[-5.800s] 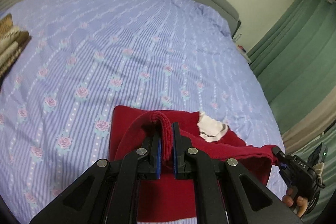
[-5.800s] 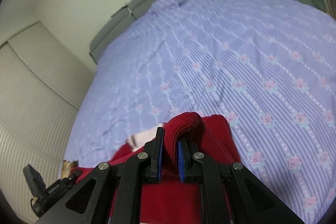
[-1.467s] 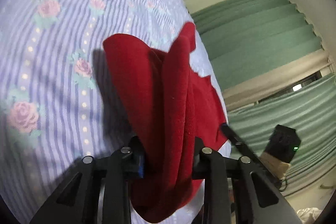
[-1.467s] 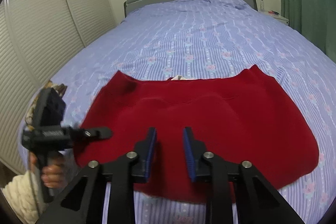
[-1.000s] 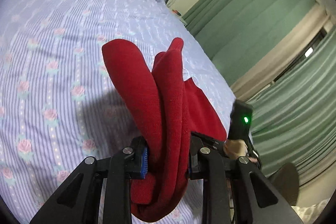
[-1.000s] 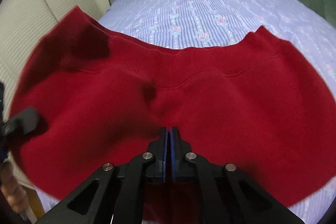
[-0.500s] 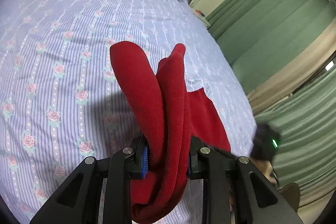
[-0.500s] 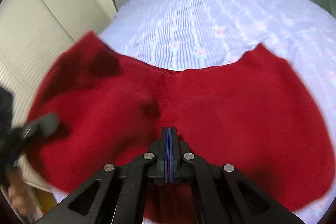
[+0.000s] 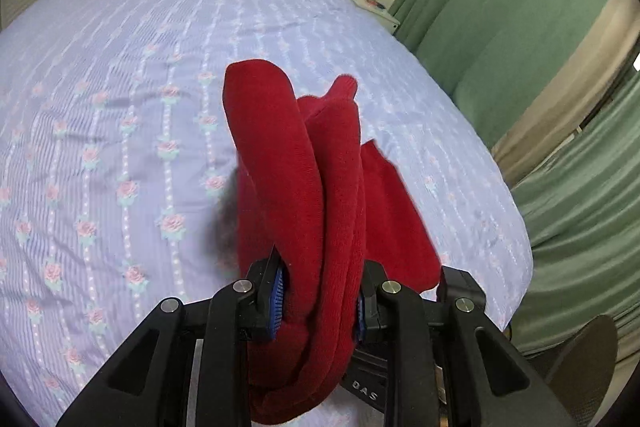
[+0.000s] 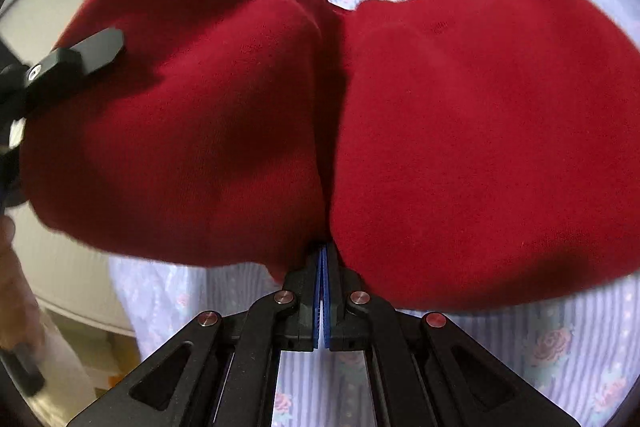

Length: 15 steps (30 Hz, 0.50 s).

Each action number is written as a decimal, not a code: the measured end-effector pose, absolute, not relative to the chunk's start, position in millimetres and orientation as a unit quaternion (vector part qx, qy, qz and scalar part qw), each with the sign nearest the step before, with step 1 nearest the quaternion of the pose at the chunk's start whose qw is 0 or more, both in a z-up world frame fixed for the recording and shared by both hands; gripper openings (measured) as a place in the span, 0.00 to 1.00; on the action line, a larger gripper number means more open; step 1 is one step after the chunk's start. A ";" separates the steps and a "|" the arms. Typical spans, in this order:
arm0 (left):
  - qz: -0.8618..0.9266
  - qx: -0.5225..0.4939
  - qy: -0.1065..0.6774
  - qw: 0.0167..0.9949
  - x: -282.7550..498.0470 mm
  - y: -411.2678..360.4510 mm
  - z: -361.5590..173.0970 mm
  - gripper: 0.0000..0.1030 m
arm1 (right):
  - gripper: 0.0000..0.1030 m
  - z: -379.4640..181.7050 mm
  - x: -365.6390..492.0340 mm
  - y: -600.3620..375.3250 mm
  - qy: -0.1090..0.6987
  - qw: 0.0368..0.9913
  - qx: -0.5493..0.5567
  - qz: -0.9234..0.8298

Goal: Fold small clothes

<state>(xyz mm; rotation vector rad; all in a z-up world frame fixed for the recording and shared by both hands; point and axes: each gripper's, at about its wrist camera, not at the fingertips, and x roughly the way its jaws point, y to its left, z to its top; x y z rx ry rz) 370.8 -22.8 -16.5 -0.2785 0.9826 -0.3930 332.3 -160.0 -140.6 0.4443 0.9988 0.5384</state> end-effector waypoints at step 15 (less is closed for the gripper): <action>-0.139 -0.134 0.482 0.854 409.3 -137.7 -28.2 0.27 | 0.03 -85.9 327.8 -308.7 0.364 0.892 0.229 0.140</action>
